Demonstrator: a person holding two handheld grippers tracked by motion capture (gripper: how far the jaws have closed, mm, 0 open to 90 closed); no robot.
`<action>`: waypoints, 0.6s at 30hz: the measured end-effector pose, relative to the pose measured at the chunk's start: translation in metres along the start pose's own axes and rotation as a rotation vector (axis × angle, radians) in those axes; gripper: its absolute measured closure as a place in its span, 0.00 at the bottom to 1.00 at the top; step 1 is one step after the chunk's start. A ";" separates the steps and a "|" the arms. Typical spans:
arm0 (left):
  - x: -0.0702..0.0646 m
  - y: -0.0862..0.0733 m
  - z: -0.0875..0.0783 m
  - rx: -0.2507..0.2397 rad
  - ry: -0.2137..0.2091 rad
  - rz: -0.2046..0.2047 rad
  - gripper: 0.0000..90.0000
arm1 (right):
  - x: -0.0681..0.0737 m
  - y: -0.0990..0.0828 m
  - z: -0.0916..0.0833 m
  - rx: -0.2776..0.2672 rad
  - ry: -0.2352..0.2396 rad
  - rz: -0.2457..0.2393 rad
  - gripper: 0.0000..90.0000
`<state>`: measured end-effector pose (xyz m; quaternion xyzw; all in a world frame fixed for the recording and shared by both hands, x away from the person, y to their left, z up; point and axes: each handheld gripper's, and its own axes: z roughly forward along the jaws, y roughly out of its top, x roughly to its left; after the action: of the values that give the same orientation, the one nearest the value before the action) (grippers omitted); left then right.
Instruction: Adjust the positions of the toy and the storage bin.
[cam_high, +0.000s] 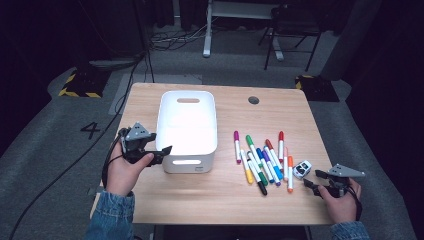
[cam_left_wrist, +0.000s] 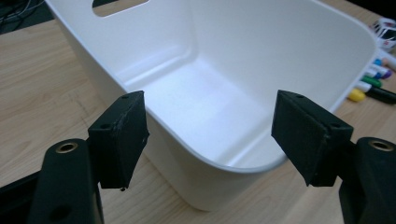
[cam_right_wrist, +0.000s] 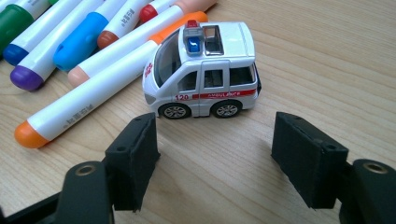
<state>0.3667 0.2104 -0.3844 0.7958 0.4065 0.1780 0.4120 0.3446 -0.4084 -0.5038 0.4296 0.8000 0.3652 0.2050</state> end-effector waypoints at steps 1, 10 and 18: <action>0.002 0.000 0.004 0.000 -0.001 -0.011 0.31 | 0.000 0.000 0.000 0.000 0.000 0.000 0.35; 0.009 -0.006 0.014 -0.015 -0.039 -0.035 0.31 | 0.000 0.000 0.000 0.000 0.000 0.001 0.35; -0.008 -0.013 0.004 -0.020 -0.048 -0.020 0.36 | 0.000 0.000 0.000 0.000 0.000 0.001 0.35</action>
<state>0.3578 0.2065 -0.3972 0.7916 0.4027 0.1585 0.4314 0.3447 -0.4084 -0.5039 0.4300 0.7998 0.3653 0.2049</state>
